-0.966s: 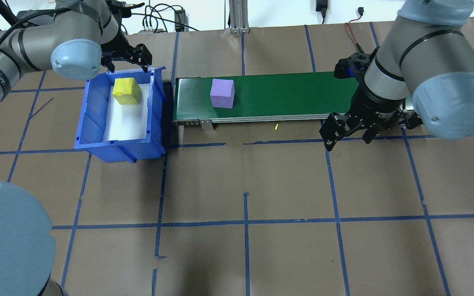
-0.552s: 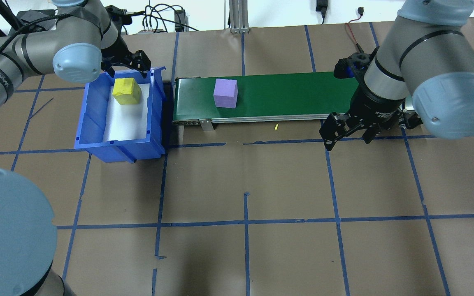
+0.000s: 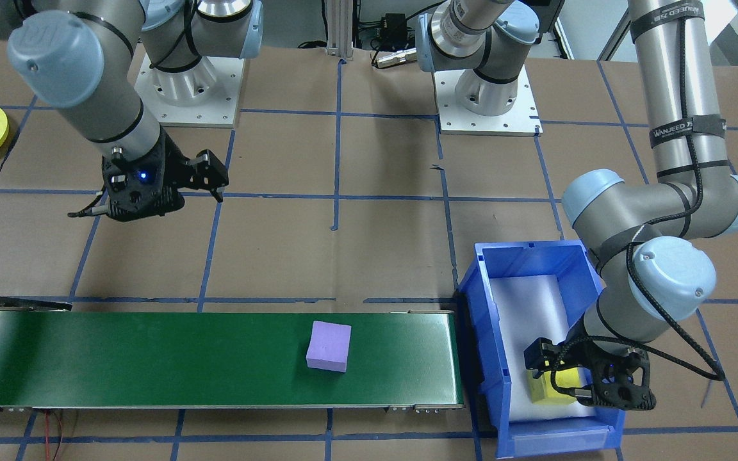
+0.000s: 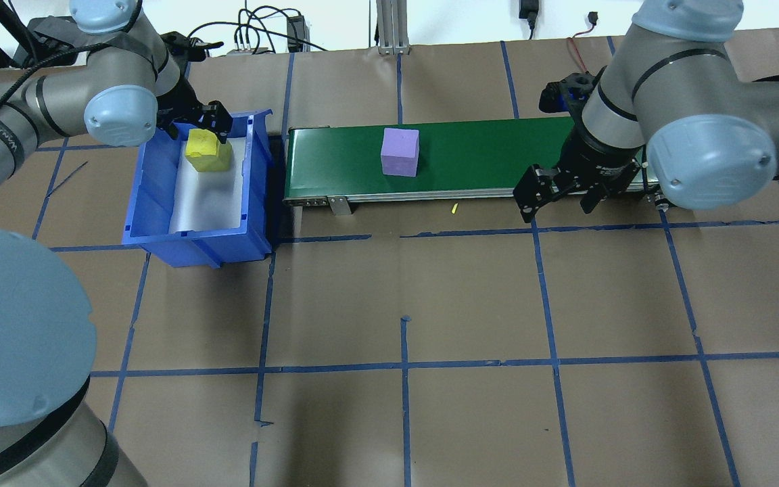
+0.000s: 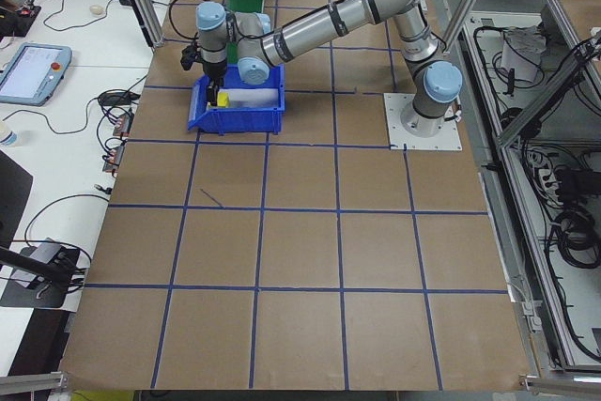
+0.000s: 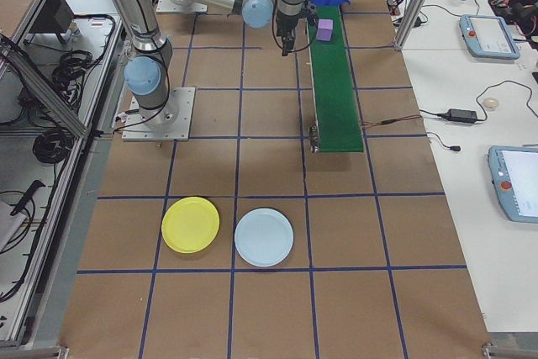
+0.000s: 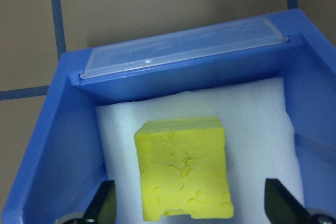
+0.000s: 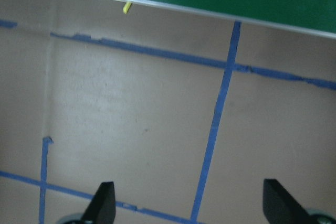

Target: Move block left to right into plate

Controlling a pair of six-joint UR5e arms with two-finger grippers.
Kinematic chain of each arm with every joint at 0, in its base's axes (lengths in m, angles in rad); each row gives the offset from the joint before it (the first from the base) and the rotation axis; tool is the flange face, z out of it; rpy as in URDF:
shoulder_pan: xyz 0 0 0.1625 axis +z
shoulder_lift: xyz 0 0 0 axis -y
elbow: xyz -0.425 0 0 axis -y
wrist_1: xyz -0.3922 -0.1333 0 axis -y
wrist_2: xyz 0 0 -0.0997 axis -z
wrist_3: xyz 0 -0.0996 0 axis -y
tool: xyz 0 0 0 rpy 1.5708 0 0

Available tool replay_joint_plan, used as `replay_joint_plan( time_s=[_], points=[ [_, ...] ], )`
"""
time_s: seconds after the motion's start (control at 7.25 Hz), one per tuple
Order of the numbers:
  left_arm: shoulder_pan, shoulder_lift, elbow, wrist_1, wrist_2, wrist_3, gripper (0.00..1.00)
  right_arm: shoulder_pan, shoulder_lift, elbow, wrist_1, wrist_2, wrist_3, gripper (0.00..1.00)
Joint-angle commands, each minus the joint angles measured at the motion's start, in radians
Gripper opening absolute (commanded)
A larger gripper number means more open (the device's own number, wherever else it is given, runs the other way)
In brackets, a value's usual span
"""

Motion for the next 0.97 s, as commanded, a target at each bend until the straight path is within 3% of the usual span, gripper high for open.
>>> replay_joint_plan(
  time_s=[0.0, 0.14, 0.41, 0.55, 0.69, 0.83],
  points=[
    [0.001, -0.042, 0.005, 0.046, -0.006, 0.001, 0.89, 0.000, 0.166, -0.126, -0.141, 0.079, 0.130, 1.00],
    [0.001, -0.057, -0.001, 0.070, -0.008, 0.003, 0.60, 0.000, 0.225, -0.203, -0.141, 0.114, 0.174, 1.00],
    [-0.001, -0.042, 0.009, 0.066, -0.005, 0.030, 0.18, 0.000, 0.300, -0.269, -0.165, 0.153, 0.292, 1.00],
    [-0.001, -0.004, 0.013, 0.051, -0.001, 0.004, 0.18, 0.000, 0.311, -0.268, -0.178, 0.154, 0.306, 1.00],
    [-0.003, 0.057, 0.013, -0.054, -0.012, -0.076, 0.18, 0.000, 0.313, -0.264, -0.179, 0.154, 0.342, 1.00],
    [-0.004, 0.120, 0.013, -0.137, -0.070, -0.153, 0.20, 0.000, 0.320, -0.265, -0.181, 0.153, 0.410, 1.00]
  ],
)
